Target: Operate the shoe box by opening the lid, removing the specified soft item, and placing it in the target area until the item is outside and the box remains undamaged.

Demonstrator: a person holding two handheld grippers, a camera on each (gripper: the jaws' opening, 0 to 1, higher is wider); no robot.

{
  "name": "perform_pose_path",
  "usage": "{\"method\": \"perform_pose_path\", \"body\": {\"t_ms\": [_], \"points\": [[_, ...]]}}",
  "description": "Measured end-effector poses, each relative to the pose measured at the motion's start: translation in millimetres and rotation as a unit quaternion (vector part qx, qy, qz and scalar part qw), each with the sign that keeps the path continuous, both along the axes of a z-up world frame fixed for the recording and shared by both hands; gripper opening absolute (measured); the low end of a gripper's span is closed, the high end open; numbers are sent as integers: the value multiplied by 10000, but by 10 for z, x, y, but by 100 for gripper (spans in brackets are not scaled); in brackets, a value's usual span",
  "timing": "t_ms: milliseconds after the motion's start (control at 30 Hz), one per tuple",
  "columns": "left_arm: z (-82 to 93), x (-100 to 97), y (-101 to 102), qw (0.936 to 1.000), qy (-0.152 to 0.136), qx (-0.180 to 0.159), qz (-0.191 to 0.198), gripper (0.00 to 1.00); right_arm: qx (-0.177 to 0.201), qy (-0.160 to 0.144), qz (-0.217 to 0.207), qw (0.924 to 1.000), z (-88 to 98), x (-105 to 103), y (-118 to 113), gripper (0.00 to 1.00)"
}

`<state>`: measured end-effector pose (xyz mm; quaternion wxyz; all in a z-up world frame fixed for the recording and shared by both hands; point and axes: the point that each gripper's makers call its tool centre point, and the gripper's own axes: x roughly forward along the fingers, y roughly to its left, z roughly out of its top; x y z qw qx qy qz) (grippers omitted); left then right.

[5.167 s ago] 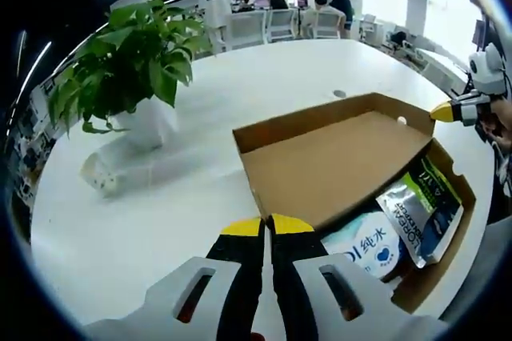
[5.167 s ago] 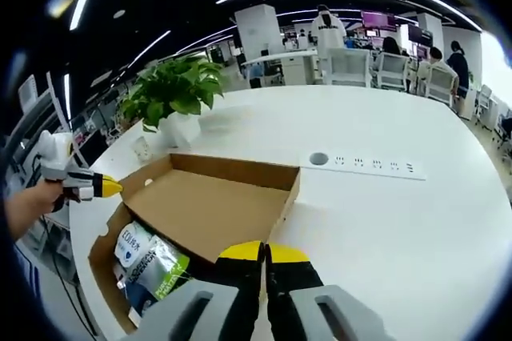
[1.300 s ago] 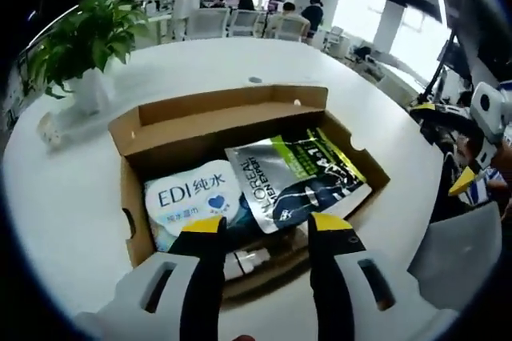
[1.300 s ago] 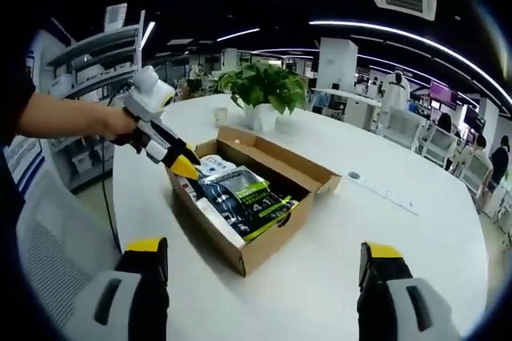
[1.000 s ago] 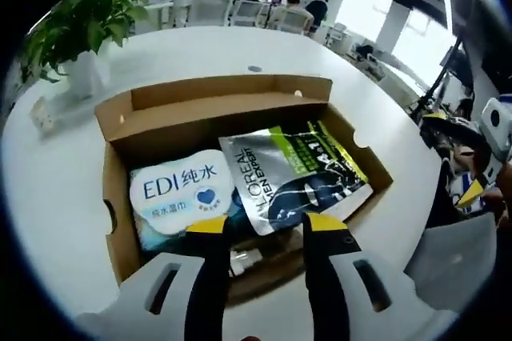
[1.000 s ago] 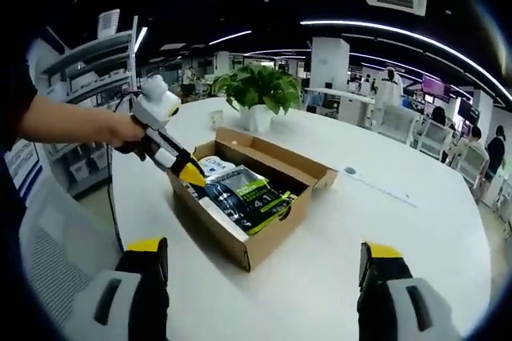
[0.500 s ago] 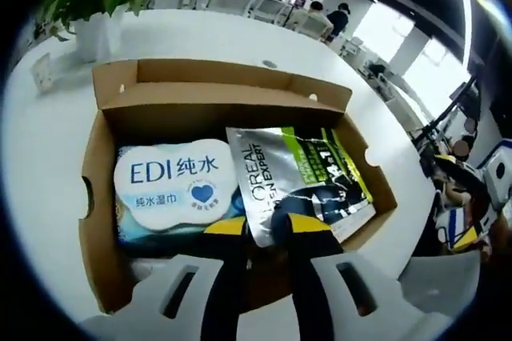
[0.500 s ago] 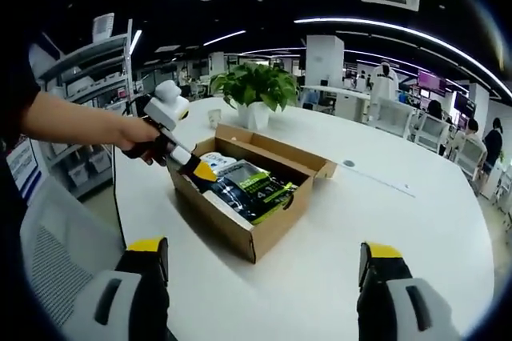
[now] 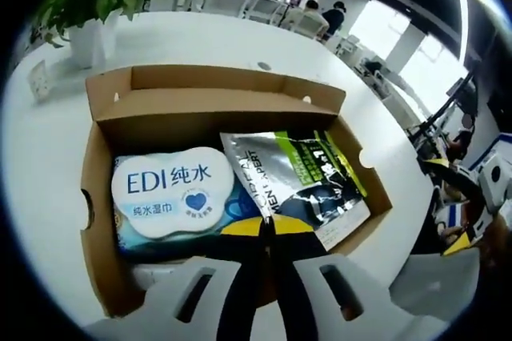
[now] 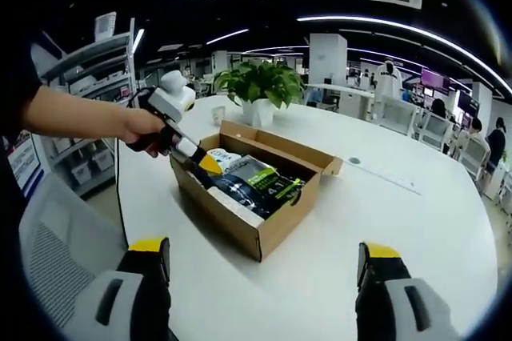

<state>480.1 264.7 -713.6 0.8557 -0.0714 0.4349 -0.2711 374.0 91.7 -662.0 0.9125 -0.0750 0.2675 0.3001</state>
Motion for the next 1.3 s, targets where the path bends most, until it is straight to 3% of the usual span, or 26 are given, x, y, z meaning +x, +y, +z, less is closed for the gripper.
{"method": "perform_pose_path", "body": {"t_ms": [733,1300], "points": [[356,1,-75,9995,-207,-210,-113,0,-211,-161,616,9977,-17,261,315,86],[565,10,-184,9987,-363,-171,-306,0,-397,-250,892,9949,-151,599,518,65]]}}
